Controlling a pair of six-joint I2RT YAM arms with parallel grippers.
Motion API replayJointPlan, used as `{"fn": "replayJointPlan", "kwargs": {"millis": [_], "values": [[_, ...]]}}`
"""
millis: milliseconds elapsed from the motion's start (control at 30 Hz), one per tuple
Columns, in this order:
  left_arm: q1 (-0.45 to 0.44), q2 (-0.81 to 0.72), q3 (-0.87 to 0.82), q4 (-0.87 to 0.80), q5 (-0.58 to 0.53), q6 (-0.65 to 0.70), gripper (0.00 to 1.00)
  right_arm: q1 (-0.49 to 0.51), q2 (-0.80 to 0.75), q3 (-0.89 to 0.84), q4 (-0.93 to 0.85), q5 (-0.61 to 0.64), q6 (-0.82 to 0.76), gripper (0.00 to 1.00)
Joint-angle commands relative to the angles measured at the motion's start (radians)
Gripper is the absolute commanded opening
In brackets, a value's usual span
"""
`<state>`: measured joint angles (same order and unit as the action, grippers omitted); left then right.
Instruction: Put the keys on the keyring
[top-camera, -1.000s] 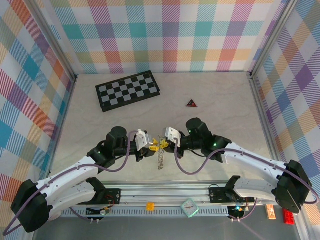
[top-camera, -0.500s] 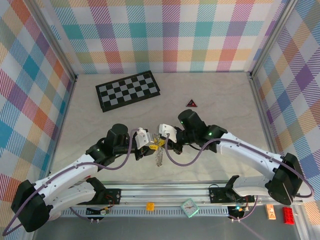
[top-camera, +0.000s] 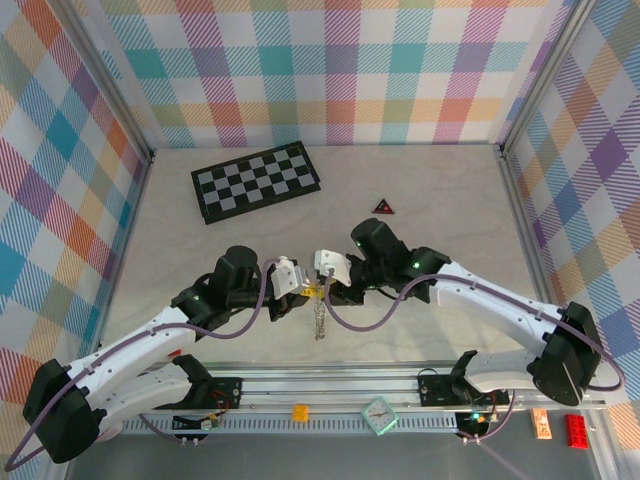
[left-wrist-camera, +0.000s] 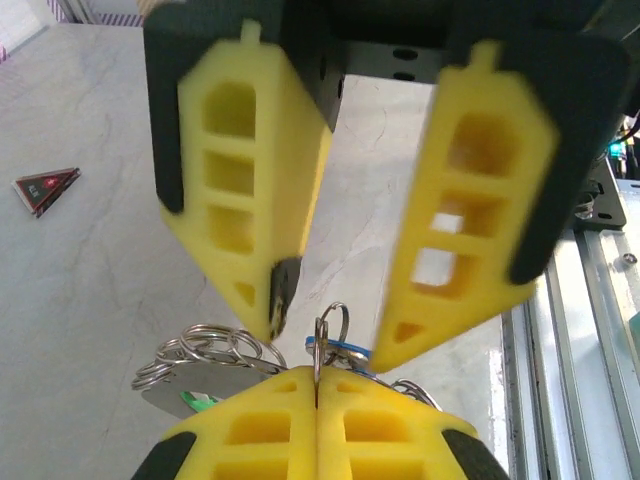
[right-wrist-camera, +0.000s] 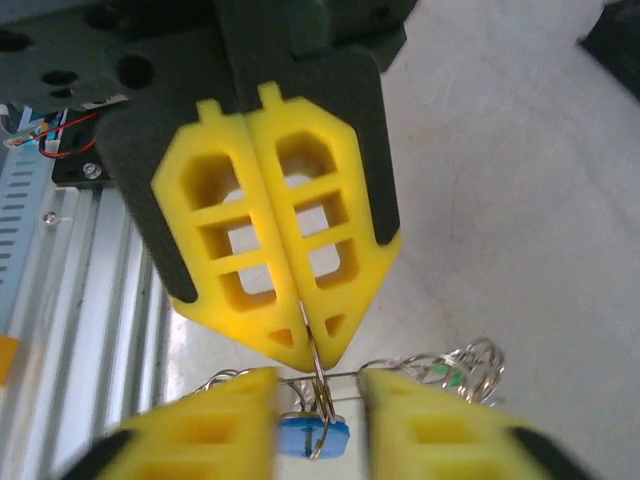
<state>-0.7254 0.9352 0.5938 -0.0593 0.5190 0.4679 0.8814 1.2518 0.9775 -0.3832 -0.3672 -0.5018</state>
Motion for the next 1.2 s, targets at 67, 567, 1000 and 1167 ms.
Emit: {"fn": "replayJointPlan", "kwargs": {"millis": [67,567,1000,1167], "values": [[-0.008,-0.015,-0.015,0.072,0.036,-0.023,0.00,-0.028,-0.127,-0.150,0.231,-0.059,0.097,0.44],[-0.007,-0.040,-0.080,0.190,0.052,-0.068,0.00,-0.030,-0.127,-0.223,0.280,-0.017,0.176,0.25],[-0.007,-0.053,-0.089,0.198,0.046,-0.069,0.00,-0.030,-0.111,-0.210,0.245,-0.014,0.184,0.12],[-0.008,-0.054,-0.089,0.199,0.044,-0.068,0.00,-0.030,-0.095,-0.195,0.230,-0.021,0.195,0.12]]}}
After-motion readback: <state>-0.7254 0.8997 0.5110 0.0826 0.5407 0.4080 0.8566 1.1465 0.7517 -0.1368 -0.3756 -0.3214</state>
